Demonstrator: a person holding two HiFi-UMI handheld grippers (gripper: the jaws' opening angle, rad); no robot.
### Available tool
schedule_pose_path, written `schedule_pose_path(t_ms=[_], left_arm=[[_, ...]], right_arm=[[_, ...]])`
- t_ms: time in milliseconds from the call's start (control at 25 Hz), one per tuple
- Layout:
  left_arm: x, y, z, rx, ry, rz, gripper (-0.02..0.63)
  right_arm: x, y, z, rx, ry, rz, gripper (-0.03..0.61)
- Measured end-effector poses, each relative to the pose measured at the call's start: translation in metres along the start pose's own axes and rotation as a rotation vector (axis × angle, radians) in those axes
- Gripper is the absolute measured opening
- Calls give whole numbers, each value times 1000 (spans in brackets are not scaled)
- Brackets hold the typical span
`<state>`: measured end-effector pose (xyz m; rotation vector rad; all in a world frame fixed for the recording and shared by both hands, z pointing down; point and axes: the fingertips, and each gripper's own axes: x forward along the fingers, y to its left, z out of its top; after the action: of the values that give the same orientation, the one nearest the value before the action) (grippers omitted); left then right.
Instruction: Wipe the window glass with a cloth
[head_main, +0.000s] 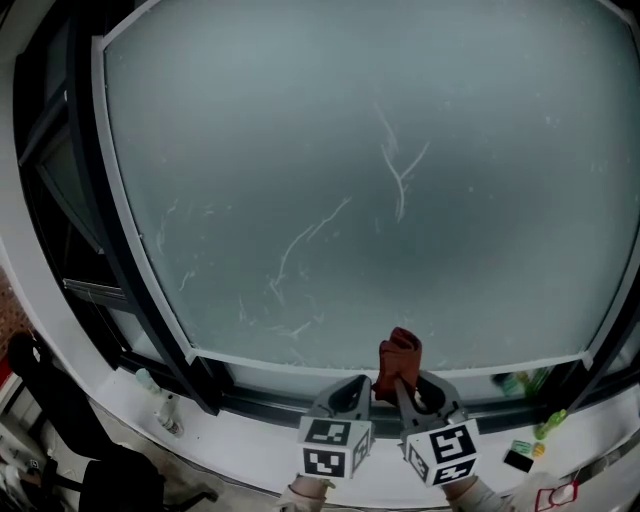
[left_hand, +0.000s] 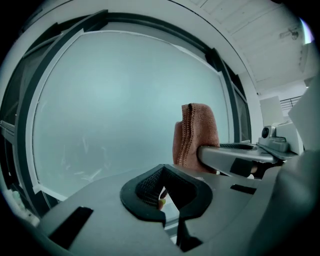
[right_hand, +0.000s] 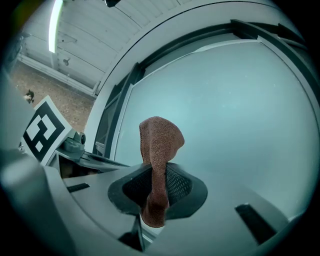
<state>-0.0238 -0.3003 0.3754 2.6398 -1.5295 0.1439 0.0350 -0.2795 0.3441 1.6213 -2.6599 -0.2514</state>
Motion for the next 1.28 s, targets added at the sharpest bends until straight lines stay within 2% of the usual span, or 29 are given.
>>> schedule_pose_path(t_ms=[360,640,800,1040,1280], left_arm=[[56,27,55,34,-54,48,4],[77,46,98,63,-86,73,4],[86,60,123,67,-102,72,3],[97,81,153,15,-116,43,4],[104,93,176,36,-141,50,5]], right_arm=[[66,-42,43,-78,-90,63,48],[105,-62,88,-124,-151,82,49],[128,-69,120,-167,-189,73,48],[173,-73,168,-225,-212,46,48],[208,-71,207,-262,-238,36,48]])
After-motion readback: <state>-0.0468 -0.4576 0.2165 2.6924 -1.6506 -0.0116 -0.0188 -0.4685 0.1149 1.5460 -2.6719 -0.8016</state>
